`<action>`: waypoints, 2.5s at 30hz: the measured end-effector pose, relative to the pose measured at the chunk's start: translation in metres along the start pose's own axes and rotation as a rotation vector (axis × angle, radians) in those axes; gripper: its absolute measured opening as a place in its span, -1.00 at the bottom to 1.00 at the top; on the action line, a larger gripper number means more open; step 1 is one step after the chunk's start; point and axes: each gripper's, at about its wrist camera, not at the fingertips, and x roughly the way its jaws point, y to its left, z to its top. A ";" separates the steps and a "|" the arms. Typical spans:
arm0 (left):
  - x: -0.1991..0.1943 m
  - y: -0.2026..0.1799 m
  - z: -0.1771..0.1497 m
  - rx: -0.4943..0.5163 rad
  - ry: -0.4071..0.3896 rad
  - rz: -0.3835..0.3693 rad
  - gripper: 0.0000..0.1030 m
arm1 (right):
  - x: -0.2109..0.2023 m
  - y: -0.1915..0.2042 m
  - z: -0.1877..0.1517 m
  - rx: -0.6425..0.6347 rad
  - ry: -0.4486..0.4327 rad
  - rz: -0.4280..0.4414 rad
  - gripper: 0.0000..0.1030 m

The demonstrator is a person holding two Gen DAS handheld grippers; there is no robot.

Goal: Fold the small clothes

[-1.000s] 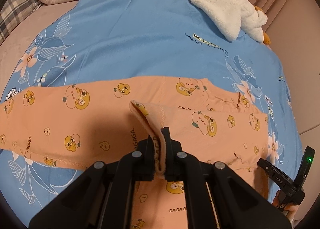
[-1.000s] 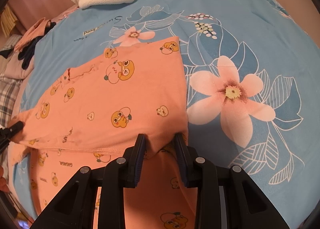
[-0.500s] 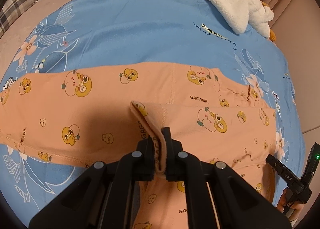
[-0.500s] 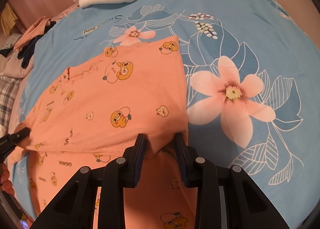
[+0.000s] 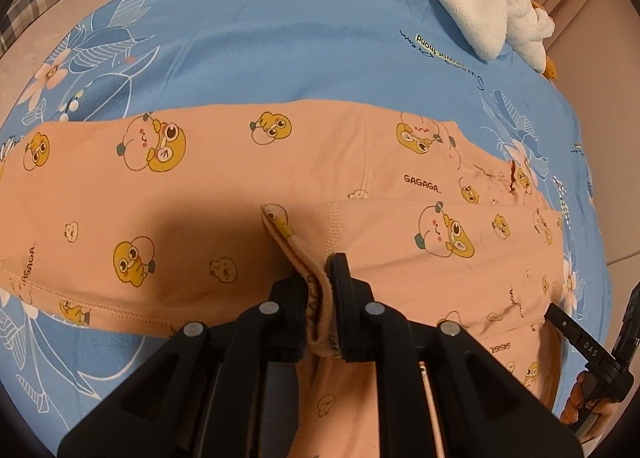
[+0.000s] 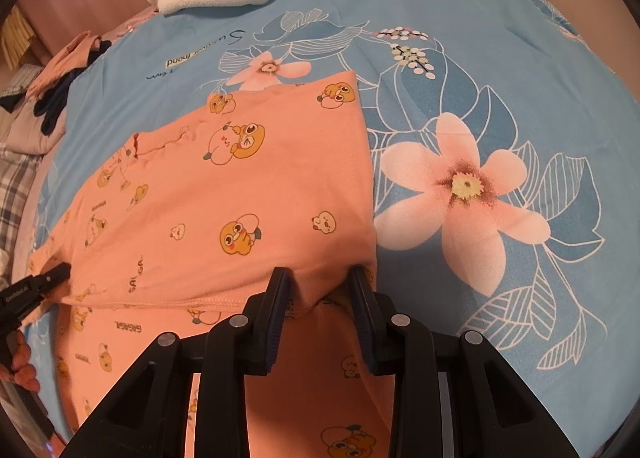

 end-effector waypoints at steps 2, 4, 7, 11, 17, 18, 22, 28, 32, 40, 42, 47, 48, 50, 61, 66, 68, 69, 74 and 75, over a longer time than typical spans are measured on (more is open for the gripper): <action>-0.001 0.002 0.000 -0.008 0.000 -0.011 -0.68 | 0.000 0.000 0.000 -0.001 -0.002 -0.003 -0.36; -0.002 0.003 0.000 -0.007 -0.002 -0.011 -0.62 | 0.000 0.001 -0.001 -0.003 -0.004 -0.005 -0.36; -0.006 0.006 -0.001 -0.001 -0.005 0.001 -0.48 | 0.001 0.001 -0.001 -0.006 -0.005 -0.008 -0.36; -0.012 0.015 -0.002 -0.014 -0.027 0.026 -0.40 | 0.001 0.002 -0.001 -0.011 -0.002 -0.017 -0.36; -0.016 0.037 -0.007 -0.064 -0.043 -0.047 -0.40 | 0.004 0.011 0.000 -0.054 0.005 -0.080 -0.36; -0.017 0.037 -0.008 -0.062 -0.046 -0.047 -0.40 | 0.004 0.012 0.001 -0.057 0.006 -0.090 -0.36; -0.028 0.040 -0.012 -0.048 -0.053 -0.046 -0.40 | 0.007 0.017 0.002 -0.074 0.008 -0.128 -0.36; -0.059 0.064 -0.007 -0.061 -0.147 -0.076 0.35 | 0.010 0.017 0.005 -0.064 0.012 -0.141 -0.36; -0.072 0.101 -0.001 -0.149 -0.207 -0.062 0.50 | 0.011 0.014 0.006 -0.052 0.003 -0.143 -0.35; -0.095 0.150 -0.012 -0.283 -0.297 0.033 0.55 | 0.010 0.023 -0.002 -0.035 -0.041 -0.173 -0.33; -0.101 0.156 -0.013 -0.304 -0.312 0.040 0.61 | 0.006 0.022 -0.006 -0.022 -0.072 -0.175 -0.32; -0.107 0.166 -0.014 -0.321 -0.316 0.062 0.66 | -0.018 0.032 -0.019 -0.020 -0.153 -0.233 0.38; -0.109 0.168 -0.015 -0.326 -0.319 0.068 0.69 | -0.023 0.037 -0.022 -0.026 -0.176 -0.240 0.40; -0.111 0.173 -0.016 -0.330 -0.327 0.085 0.73 | -0.036 0.046 -0.028 -0.047 -0.206 -0.232 0.40; -0.125 0.206 -0.021 -0.454 -0.356 0.085 0.75 | -0.052 0.087 -0.041 -0.059 -0.253 -0.043 0.55; -0.128 0.213 -0.021 -0.482 -0.359 0.095 0.75 | -0.056 0.096 -0.044 -0.044 -0.245 0.027 0.55; -0.128 0.217 -0.021 -0.496 -0.357 0.089 0.75 | -0.057 0.100 -0.046 -0.047 -0.249 0.025 0.55; -0.128 0.219 -0.022 -0.503 -0.357 0.090 0.75 | -0.058 0.102 -0.046 -0.053 -0.252 0.028 0.55; -0.132 0.231 -0.025 -0.553 -0.358 0.101 0.75 | -0.062 0.106 -0.044 -0.050 -0.261 0.036 0.55; -0.132 0.233 -0.025 -0.563 -0.357 0.104 0.75 | -0.064 0.108 -0.043 -0.053 -0.268 0.035 0.55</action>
